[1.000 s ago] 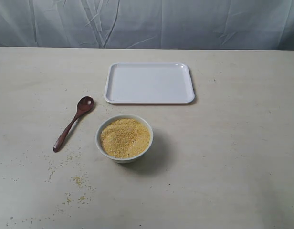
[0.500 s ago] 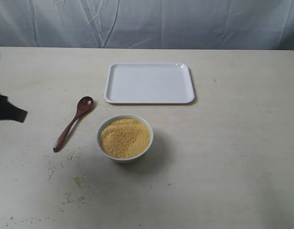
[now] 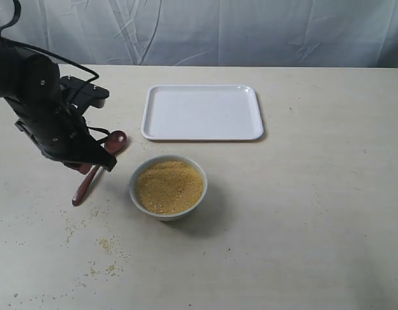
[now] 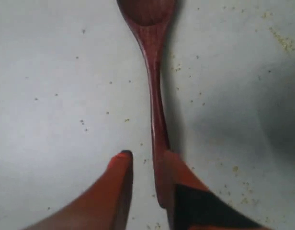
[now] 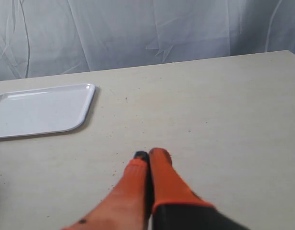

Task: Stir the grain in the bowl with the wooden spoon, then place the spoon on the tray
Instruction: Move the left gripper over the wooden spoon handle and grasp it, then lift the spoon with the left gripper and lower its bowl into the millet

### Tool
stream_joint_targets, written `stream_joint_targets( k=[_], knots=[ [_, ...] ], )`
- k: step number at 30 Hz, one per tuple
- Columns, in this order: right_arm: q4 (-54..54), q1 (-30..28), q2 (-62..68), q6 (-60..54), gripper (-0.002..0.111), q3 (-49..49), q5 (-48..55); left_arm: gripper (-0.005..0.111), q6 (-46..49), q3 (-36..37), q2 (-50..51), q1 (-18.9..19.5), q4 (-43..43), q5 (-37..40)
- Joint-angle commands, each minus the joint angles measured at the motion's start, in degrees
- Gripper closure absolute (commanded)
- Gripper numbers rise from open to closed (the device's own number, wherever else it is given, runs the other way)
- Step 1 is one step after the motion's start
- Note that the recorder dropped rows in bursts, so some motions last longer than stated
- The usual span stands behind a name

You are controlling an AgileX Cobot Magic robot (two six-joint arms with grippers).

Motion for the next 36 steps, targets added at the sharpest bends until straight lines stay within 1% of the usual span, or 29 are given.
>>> stream_joint_targets(
  k=[1, 3, 7, 17, 21, 22, 23, 24, 27, 32, 36],
  knots=[
    [0.07, -0.26, -0.34, -0.02, 0.108, 0.18, -0.76, 0.062, -0.05, -0.57, 1.96, -0.37, -0.72, -1.83],
    [0.07, -0.26, -0.34, -0.02, 0.108, 0.18, -0.76, 0.059, -0.05, -0.57, 1.96, -0.37, -1.35, -3.34],
    [0.07, -0.26, -0.34, -0.02, 0.108, 0.18, -0.76, 0.059, 0.35, -0.57, 2.58, -0.37, -1.17, -6.22],
    [0.07, -0.26, -0.34, -0.02, 0.108, 0.18, -0.76, 0.060, 1.24, -0.57, 6.54, -0.37, -1.19, -6.49],
    [0.07, -0.26, -0.34, -0.02, 0.108, 0.18, -0.76, 0.070, 1.21, -0.57, 6.84, -0.37, -0.05, -7.00],
    [0.07, -0.26, -0.34, -0.02, 0.108, 0.18, -0.76, 0.077, 1.21, -0.57, 6.84, -0.37, -0.44, -7.00],
    [0.07, -0.26, -0.34, -0.02, 0.108, 0.18, -0.76, 0.082, 1.21, -0.57, 6.84, -0.37, -0.54, -7.00],
    [0.07, -0.26, -0.34, -0.02, 0.108, 0.18, -0.76, 0.091, 1.21, -0.57, 6.84, -0.37, -0.67, -7.23],
    [0.07, -0.26, -0.34, -0.02, 0.108, 0.18, -0.76, 0.107, 1.21, -0.57, 6.84, -0.37, -0.67, -7.46],
    [0.07, -0.26, -0.34, -0.02, 0.108, 0.18, -0.76, 0.107, 1.36, -0.57, 6.84, -0.37, -0.06, -7.61],
    [0.07, -0.26, -0.34, -0.02, 0.108, 0.18, -0.76, 0.107, 5.84, -0.57, 3.72, -0.37, 0.64, -6.02]
  ],
)
